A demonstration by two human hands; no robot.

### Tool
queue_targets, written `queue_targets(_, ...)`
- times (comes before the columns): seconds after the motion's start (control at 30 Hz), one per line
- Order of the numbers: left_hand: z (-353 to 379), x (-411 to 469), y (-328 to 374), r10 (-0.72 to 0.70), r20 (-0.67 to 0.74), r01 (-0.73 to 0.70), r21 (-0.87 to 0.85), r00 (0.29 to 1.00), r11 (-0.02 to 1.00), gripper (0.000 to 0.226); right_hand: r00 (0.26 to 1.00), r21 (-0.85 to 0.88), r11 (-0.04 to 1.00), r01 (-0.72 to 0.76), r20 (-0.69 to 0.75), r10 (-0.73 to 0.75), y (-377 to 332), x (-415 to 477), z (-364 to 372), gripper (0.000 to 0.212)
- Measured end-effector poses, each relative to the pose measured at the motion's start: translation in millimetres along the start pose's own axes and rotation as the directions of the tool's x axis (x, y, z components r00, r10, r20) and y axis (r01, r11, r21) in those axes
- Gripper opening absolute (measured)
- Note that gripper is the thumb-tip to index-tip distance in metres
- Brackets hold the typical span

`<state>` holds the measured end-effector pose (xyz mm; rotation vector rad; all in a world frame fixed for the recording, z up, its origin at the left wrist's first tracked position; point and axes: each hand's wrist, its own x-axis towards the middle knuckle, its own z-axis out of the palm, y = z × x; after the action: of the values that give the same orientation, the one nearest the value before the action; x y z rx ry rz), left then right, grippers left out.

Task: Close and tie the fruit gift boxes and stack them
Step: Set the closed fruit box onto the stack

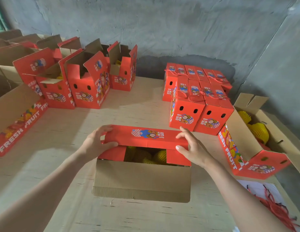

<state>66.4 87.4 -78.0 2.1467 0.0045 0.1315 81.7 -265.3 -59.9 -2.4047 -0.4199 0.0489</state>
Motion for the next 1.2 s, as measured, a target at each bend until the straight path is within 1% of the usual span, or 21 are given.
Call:
queue_targets(0.07, -6, 7, 2, 0.032, 0.057, -0.038, 0.105, 0.998, 0.994, 0.063, 0.994, -0.026, 0.999, 0.02, 0.104, -0.017, 3, 2, -1, 0.043)
queue_targets(0.1, -9, 12, 4, 0.04, 0.089, -0.055, 0.167, 0.995, 0.985, 0.065, 0.991, -0.043, 0.999, 0.025, 0.131, -0.019, 5, 3, -1, 0.05)
queue_targets(0.17, -15, 24, 8, 0.033, 0.183, -0.08, 0.251, 0.983, 0.965, 0.074, 0.99, -0.062, 0.998, 0.031, 0.137, -0.022, 7, 3, 1, 0.053)
queue_targets(0.23, -18, 32, 11, 0.008, 0.302, -0.081, 0.231, 0.953, 0.97, 0.084, 0.991, -0.067, 0.997, 0.032, 0.13, -0.023, 10, 3, 3, 0.052)
queue_targets(0.27, -19, 33, 11, -0.004, 0.354, -0.074, 0.207, 0.935, 0.975, 0.084, 0.992, -0.068, 0.997, 0.031, 0.126, -0.022, 10, 3, 3, 0.051)
queue_targets(0.3, -19, 35, 11, -0.013, 0.384, -0.064, 0.188, 0.923, 0.98, 0.08, 0.993, -0.072, 0.997, 0.032, 0.118, -0.024, 10, 4, 3, 0.051)
queue_targets(0.4, -17, 36, 8, -0.004, 0.365, -0.058, 0.157, 0.931, 0.986, 0.066, 0.995, -0.102, 0.994, 0.046, 0.095, -0.036, 10, 9, -1, 0.049)
queue_targets(0.53, -13, 34, 5, 0.041, 0.364, -0.097, 0.137, 0.93, 0.986, 0.063, 0.988, -0.056, 0.997, 0.053, 0.15, -0.044, 9, 10, -3, 0.052)
queue_targets(0.67, -9, 29, 6, 0.058, 0.362, -0.11, 0.126, 0.93, 0.986, 0.06, 0.994, -0.054, 0.997, 0.061, 0.091, -0.056, 7, 8, 1, 0.052)
queue_targets(0.9, -6, 25, 5, 0.043, 0.431, -0.161, 0.239, 0.901, 0.958, 0.064, 0.994, -0.078, 0.994, 0.072, 0.084, -0.065, 5, 6, 2, 0.05)
queue_targets(0.97, -6, 25, 5, 0.037, 0.428, -0.165, 0.265, 0.903, 0.95, 0.065, 0.995, -0.081, 0.994, 0.071, 0.077, -0.064, 5, 7, 1, 0.049)
queue_targets(1.07, -8, 27, 5, 0.015, 0.443, -0.139, 0.25, 0.896, 0.958, 0.065, 0.994, -0.065, 0.995, 0.074, 0.086, -0.068, 3, 7, -1, 0.049)
queue_targets(1.13, -7, 26, 7, -0.006, 0.455, -0.096, 0.2, 0.89, 0.975, 0.056, 0.99, -0.053, 0.996, 0.066, 0.129, -0.058, 3, 8, -3, 0.051)
queue_targets(1.2, -3, 25, 8, -0.022, 0.418, -0.053, 0.166, 0.908, 0.985, 0.045, 0.984, 0.004, 1.0, 0.029, 0.175, -0.029, 4, 7, -4, 0.05)
